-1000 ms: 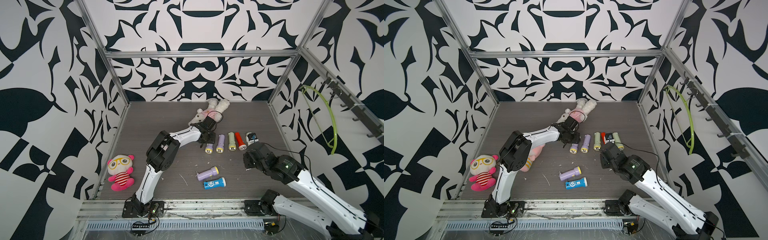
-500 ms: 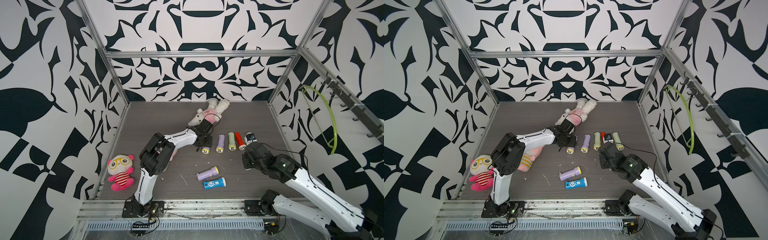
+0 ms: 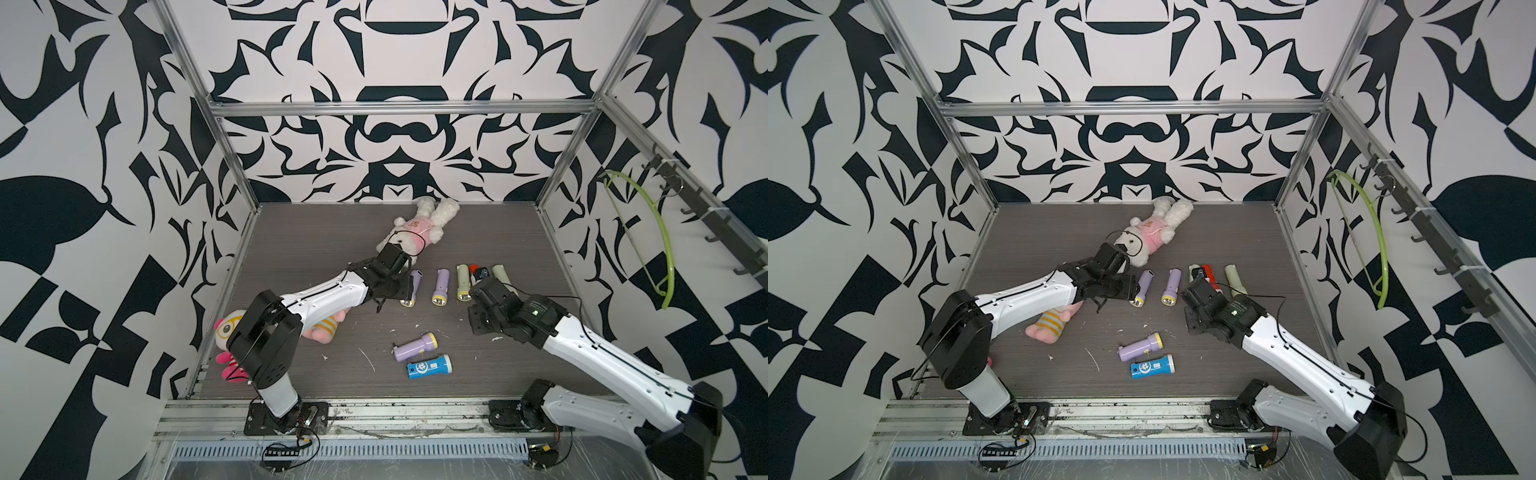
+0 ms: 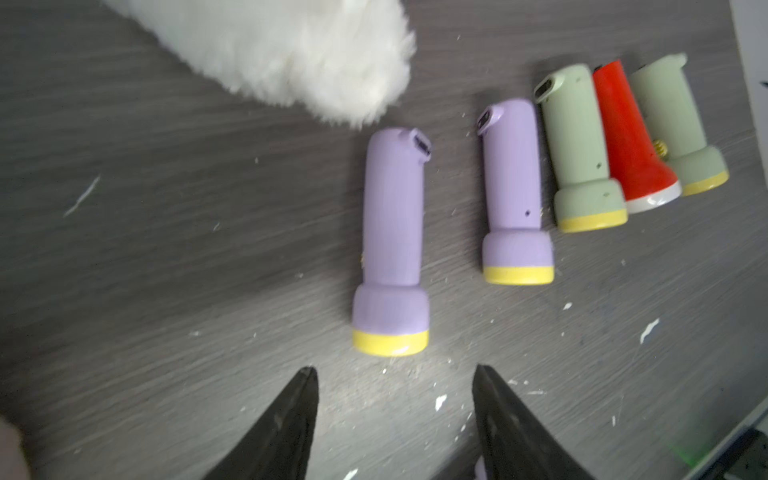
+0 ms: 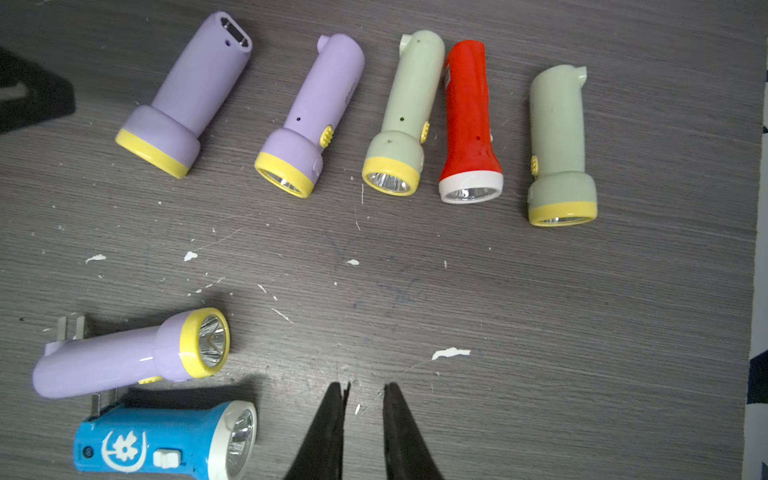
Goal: Close the plug at the bottom of the flashlight
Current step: Place the flashlight at the center of the board.
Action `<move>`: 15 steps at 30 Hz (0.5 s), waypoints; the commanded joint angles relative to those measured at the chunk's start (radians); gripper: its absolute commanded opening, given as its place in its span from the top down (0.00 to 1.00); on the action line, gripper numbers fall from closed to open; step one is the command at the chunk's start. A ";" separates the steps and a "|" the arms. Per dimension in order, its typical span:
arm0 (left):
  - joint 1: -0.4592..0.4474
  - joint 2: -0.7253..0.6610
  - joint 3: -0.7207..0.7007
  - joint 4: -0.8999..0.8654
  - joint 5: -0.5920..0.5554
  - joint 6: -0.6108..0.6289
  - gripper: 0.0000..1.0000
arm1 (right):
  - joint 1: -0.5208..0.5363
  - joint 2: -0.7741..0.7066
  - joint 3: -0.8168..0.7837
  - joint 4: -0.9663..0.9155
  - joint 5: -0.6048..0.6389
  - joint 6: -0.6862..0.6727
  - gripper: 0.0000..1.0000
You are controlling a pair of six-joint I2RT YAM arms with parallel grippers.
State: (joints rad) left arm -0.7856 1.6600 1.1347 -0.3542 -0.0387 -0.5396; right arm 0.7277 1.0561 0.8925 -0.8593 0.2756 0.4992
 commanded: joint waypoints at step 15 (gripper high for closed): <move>-0.105 -0.446 -0.353 0.006 0.179 0.022 0.42 | 0.010 0.223 0.072 0.150 -0.313 -0.043 1.00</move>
State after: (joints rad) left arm -0.8738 1.2774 0.8406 -0.3408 0.0837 -0.4778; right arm 0.7292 1.2591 0.9360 -0.7456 0.0383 0.4744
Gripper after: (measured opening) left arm 0.580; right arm 0.046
